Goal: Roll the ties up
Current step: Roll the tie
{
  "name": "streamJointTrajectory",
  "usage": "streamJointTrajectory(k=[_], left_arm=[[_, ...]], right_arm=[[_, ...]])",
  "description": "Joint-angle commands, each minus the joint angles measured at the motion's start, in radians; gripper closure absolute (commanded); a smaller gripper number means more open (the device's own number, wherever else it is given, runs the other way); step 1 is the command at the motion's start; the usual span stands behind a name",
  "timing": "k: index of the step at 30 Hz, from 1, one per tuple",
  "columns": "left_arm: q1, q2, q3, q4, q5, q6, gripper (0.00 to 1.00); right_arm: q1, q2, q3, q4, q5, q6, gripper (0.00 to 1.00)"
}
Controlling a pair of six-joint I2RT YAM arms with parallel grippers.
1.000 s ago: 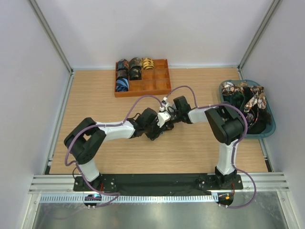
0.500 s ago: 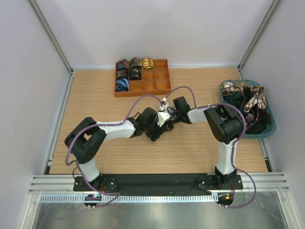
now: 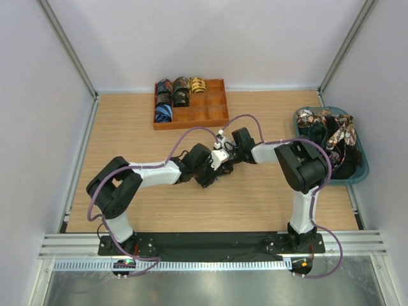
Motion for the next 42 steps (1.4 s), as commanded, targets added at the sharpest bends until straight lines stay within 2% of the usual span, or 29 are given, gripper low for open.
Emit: streamJointTrajectory(k=[1,2,8,15,17,22,23,24,25,27,29,32,34,36,37,39,40,42], left_arm=[[0.005,0.027,0.012,-0.055,-0.008,-0.005,0.69],[0.003,0.035,0.017,-0.07,-0.006,-0.004,0.72],[0.003,0.065,0.035,-0.084,-0.011,-0.005,0.73],[0.003,0.07,0.043,-0.097,-0.029,-0.013,0.73],[0.003,0.073,0.058,-0.117,-0.042,-0.017,0.72],[0.003,0.098,0.112,-0.191,-0.062,-0.039,0.71],[0.005,0.108,0.121,-0.218,-0.066,-0.045,0.69],[0.006,0.113,0.147,-0.234,-0.071,-0.053,0.69],[0.005,0.118,0.161,-0.252,-0.071,-0.062,0.68],[0.006,0.13,0.2,-0.304,-0.074,-0.062,0.67],[0.005,0.137,0.224,-0.344,-0.071,-0.089,0.67],[0.005,0.157,0.256,-0.38,-0.066,-0.094,0.67],[0.005,0.18,0.277,-0.403,-0.062,-0.094,0.67],[0.005,0.206,0.296,-0.42,-0.056,-0.096,0.67],[0.005,0.213,0.302,-0.43,-0.049,-0.097,0.67],[0.005,0.223,0.31,-0.437,-0.042,-0.099,0.68],[0.006,0.228,0.31,-0.438,-0.039,-0.099,0.68],[0.006,0.231,0.31,-0.44,-0.034,-0.102,0.68]], right_arm=[[-0.019,-0.06,0.02,-0.033,0.073,0.023,0.48],[-0.025,-0.068,0.025,-0.022,0.07,0.032,0.47],[-0.086,-0.106,0.011,0.027,0.065,0.113,0.48],[-0.236,-0.23,-0.094,0.095,0.102,0.167,0.5],[-0.266,-0.287,-0.133,0.038,0.201,0.126,0.5],[-0.224,-0.589,-0.249,-0.066,0.494,0.034,0.5],[-0.174,-0.634,-0.288,-0.117,0.554,0.018,0.49],[-0.142,-0.675,-0.303,-0.142,0.708,-0.009,0.48],[-0.102,-0.76,-0.318,-0.165,0.775,-0.02,0.48],[0.0,-0.83,-0.354,-0.212,0.94,-0.037,0.48],[0.061,-0.911,-0.375,-0.247,1.024,-0.045,0.49],[0.244,-0.981,-0.397,-0.274,1.206,-0.095,0.52],[0.404,-0.985,-0.418,-0.249,1.356,-0.134,0.52],[0.493,-0.965,-0.421,-0.228,1.422,-0.155,0.52],[0.594,-0.953,-0.423,-0.196,1.446,-0.172,0.5],[0.692,-0.898,-0.409,-0.173,1.539,-0.224,0.48],[0.781,-0.877,-0.388,-0.162,1.58,-0.244,0.48],[0.864,-0.793,-0.359,-0.156,1.689,-0.298,0.45]])
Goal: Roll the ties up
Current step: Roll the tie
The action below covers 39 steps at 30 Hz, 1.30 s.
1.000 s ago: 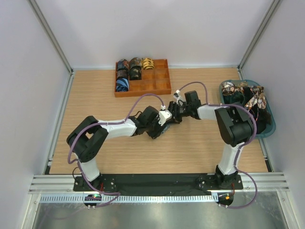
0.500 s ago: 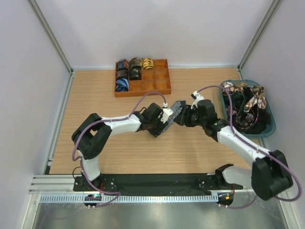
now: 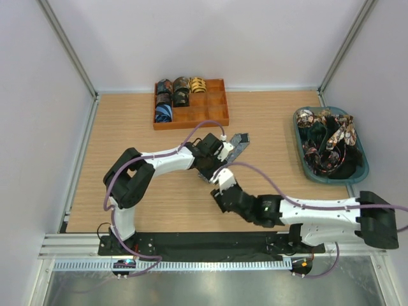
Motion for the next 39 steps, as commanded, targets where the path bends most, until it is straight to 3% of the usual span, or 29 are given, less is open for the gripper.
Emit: streamJointTrajectory(k=[1,7,15,20,28,39], left_arm=[[0.004,0.057,-0.012,-0.095,0.019,-0.017,0.68],[0.004,0.069,0.006,-0.13,0.044,-0.029,0.68],[0.004,0.092,0.051,-0.183,0.075,-0.043,0.7],[0.004,0.102,0.06,-0.207,0.076,-0.036,0.7],[0.004,0.126,0.086,-0.256,0.085,-0.026,0.73],[0.004,0.174,0.16,-0.37,0.075,-0.029,0.72]], right_arm=[[0.138,0.119,0.073,0.064,0.271,-0.122,0.44],[0.239,0.444,0.302,-0.06,0.351,-0.21,0.38],[0.222,0.77,0.577,-0.183,0.458,-0.306,0.27],[0.161,0.925,0.735,-0.323,0.484,-0.314,0.27],[0.106,1.071,0.87,-0.428,0.527,-0.348,0.27],[0.064,1.128,0.883,-0.438,0.526,-0.379,0.28]])
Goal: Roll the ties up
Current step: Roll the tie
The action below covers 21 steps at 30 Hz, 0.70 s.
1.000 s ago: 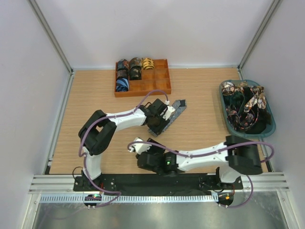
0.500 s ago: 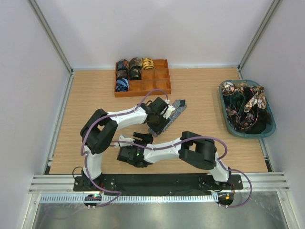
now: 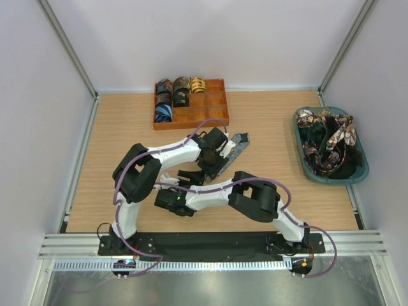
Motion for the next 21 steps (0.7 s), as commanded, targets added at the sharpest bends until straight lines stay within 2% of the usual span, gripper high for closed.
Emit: streamJointTrajectory(k=[1,13,21], left_arm=[[-0.003,0.078,0.0,-0.174,0.052,-0.007,0.72],[-0.001,0.113,0.115,-0.346,0.117,0.003,0.71],[0.007,0.115,0.143,-0.395,0.075,0.0,0.7]], right_arm=[[-0.014,0.024,0.005,-0.032,-0.037,-0.011,0.28],[-0.036,0.085,0.003,-0.057,-0.019,-0.025,0.31],[-0.053,0.114,0.0,-0.115,-0.026,0.027,0.33]])
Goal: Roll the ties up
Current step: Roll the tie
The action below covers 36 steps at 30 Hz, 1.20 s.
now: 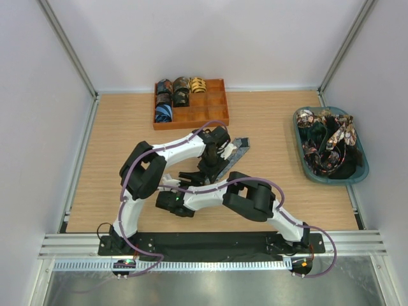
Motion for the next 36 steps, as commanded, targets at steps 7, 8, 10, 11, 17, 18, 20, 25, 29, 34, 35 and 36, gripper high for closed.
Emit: streamJointTrajectory(k=[7,8,10,11,17,18,20,25,29,34,35,36], left_arm=[[0.016,0.022,-0.017,-0.15,-0.016,-0.007,0.7],[0.019,0.021,-0.016,-0.15,-0.018,-0.007,0.7],[0.019,0.016,-0.017,-0.15,-0.024,-0.007,0.69],[0.018,0.012,-0.02,-0.147,-0.025,-0.007,0.69],[0.021,-0.062,-0.051,-0.07,-0.038,-0.008,0.47],[0.019,-0.076,-0.055,-0.058,-0.042,-0.008,0.45],[0.021,-0.111,-0.055,-0.03,-0.045,-0.01,0.42],[0.022,-0.195,-0.033,0.06,-0.025,-0.016,0.3],[0.036,-0.277,-0.006,0.12,-0.056,-0.039,0.2],[0.062,-0.465,-0.1,0.271,-0.17,-0.094,0.0],[0.068,-0.497,-0.17,0.351,-0.214,-0.11,0.0],[0.081,-0.529,-0.213,0.391,-0.234,-0.136,0.0]], right_arm=[[-0.053,0.113,0.022,-0.173,-0.102,0.162,0.4],[-0.053,0.118,0.019,-0.173,-0.104,0.172,0.43],[-0.056,0.118,0.016,-0.173,-0.119,0.182,0.52],[-0.056,0.112,0.014,-0.166,-0.125,0.189,0.56],[-0.056,0.052,-0.02,-0.103,-0.167,0.174,0.67],[-0.056,0.032,-0.027,-0.085,-0.179,0.168,0.69],[-0.053,0.017,-0.033,-0.063,-0.191,0.163,0.69],[-0.047,-0.028,-0.044,-0.035,-0.225,0.151,0.7],[-0.047,-0.058,-0.058,0.001,-0.245,0.159,0.7],[-0.059,-0.127,-0.118,0.08,-0.332,0.168,0.71],[-0.064,-0.141,-0.128,0.11,-0.366,0.173,0.71],[-0.067,-0.17,-0.151,0.126,-0.384,0.176,0.71]])
